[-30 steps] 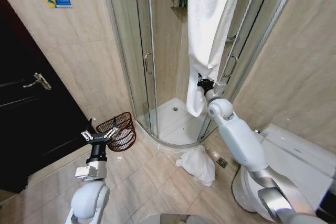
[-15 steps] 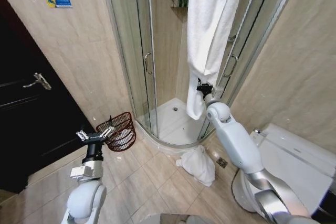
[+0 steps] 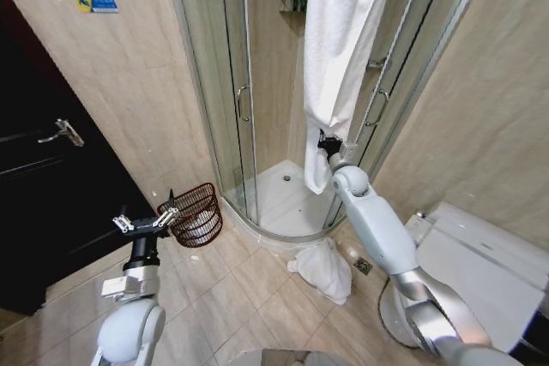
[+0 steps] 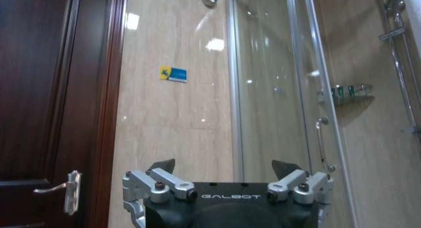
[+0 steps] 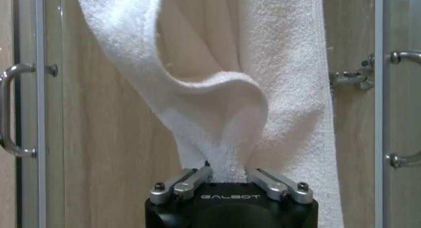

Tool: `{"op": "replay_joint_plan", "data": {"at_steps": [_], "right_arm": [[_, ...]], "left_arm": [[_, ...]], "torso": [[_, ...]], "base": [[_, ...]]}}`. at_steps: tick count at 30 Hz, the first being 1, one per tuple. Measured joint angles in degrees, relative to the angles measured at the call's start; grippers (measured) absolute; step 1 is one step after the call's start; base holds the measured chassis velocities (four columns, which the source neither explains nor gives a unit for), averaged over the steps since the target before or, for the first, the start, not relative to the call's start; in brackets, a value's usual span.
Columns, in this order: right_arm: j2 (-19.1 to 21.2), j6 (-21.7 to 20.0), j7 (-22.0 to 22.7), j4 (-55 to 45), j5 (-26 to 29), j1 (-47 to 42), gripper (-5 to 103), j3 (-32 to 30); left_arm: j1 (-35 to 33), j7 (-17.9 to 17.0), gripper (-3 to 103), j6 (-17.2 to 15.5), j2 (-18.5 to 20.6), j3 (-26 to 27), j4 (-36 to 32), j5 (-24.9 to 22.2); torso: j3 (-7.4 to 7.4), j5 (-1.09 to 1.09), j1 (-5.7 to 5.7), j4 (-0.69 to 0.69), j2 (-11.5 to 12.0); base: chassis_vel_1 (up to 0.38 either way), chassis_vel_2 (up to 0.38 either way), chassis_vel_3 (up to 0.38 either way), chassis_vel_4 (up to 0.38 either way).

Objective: Discard the used towel into the hamper.

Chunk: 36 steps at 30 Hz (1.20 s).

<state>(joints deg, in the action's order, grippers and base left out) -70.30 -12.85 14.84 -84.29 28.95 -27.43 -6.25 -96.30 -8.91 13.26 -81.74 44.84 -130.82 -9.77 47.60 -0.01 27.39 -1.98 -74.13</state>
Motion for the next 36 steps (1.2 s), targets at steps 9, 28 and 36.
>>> {"op": "replay_joint_plan", "data": {"at_steps": [9, 28, 36], "right_arm": [[-1.6, 1.0, -0.8, 3.2, -1.4, 0.1, 7, -1.0], [-3.5, 3.2, -2.9, 7.2, -4.2, 0.9, 7, -2.8], [-3.5, 4.3, -3.8, 6.8, -5.7, -0.5, 7, -3.7]], "left_arm": [[-0.4, 0.0, 98, 0.2, 0.2, -0.2, -1.0, 0.4], [-1.2, 0.1, 98, 0.4, -0.6, 0.0, -1.7, 0.7], [-1.1, 0.2, 98, 0.6, -1.1, -0.7, -1.4, 1.6]], "torso": [[0.00, 0.00, 0.00, 0.00, 0.0], [0.01, 0.02, 0.01, -0.01, 0.0], [-0.01, 0.02, 0.00, 0.00, 0.0]], "base": [[0.000, 0.000, 0.000, 0.000], [0.000, 0.000, 0.000, 0.000], [0.000, 0.000, 0.000, 0.000]]}}
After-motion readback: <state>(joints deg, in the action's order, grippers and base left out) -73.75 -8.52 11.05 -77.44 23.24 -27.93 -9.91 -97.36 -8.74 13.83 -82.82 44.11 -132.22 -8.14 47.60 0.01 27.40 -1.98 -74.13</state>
